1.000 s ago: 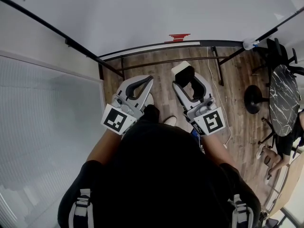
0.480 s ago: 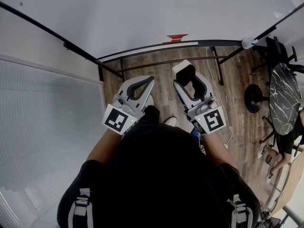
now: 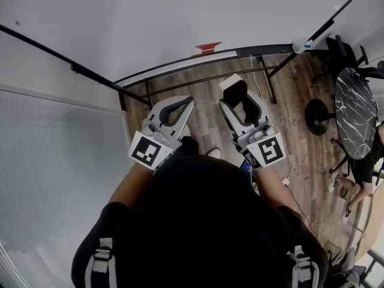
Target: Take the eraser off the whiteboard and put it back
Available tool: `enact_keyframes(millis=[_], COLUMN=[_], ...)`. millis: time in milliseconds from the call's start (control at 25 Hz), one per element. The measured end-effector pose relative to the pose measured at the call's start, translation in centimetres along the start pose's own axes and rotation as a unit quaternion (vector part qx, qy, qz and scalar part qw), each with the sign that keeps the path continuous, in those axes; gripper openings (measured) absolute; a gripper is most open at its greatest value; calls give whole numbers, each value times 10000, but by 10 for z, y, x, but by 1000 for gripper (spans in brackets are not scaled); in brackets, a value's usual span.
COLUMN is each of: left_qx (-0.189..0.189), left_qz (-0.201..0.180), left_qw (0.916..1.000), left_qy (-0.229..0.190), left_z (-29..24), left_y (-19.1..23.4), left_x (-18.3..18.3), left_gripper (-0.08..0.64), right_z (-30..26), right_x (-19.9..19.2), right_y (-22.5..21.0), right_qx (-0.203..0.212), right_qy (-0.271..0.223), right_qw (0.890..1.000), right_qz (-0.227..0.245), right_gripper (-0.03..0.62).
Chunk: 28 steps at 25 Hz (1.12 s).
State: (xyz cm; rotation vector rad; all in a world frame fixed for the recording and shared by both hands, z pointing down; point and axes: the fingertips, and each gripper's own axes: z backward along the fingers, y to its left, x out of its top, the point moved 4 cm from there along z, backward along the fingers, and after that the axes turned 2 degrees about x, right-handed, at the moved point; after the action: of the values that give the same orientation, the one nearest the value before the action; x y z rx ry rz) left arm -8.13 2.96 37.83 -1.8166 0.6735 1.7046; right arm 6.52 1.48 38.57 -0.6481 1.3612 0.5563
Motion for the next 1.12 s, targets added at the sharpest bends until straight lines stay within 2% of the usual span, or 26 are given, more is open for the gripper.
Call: enact_keyframes(millis=[160,320,560,720,880,1120], left_qx=[-184,-377,-661,-933,-1147,-1401], left_qz=[-63,-96,-87,-136,-108,-56], left_qw=[9998,9992,9978,9955,9933,9899], left_qy=[35,-106,-60,-135,-126,-209], left_z=[-17,-37,-71,-96,-121,-171], left_y=[-21,-39,-69,-85,-91,-78], left_x=[2,6,10,13,10,5], left_gripper=[5,5,5,5,5,5], right_z=[26,52,94,112,123,116], right_x=[10,9,17,24,24,18], right_y=[-12,-28,-55,-72,-92,-130], right_qx=[-114,-371,-778,-973,-1190,-1498], right_qy=[-167,-114,-38,-192,-195,-152], right_qw=[9998,9992,9968,9950,9926,9885], right_qz=[-47,12,178,84,125,154], right_gripper=[225,225,225,225,225,225])
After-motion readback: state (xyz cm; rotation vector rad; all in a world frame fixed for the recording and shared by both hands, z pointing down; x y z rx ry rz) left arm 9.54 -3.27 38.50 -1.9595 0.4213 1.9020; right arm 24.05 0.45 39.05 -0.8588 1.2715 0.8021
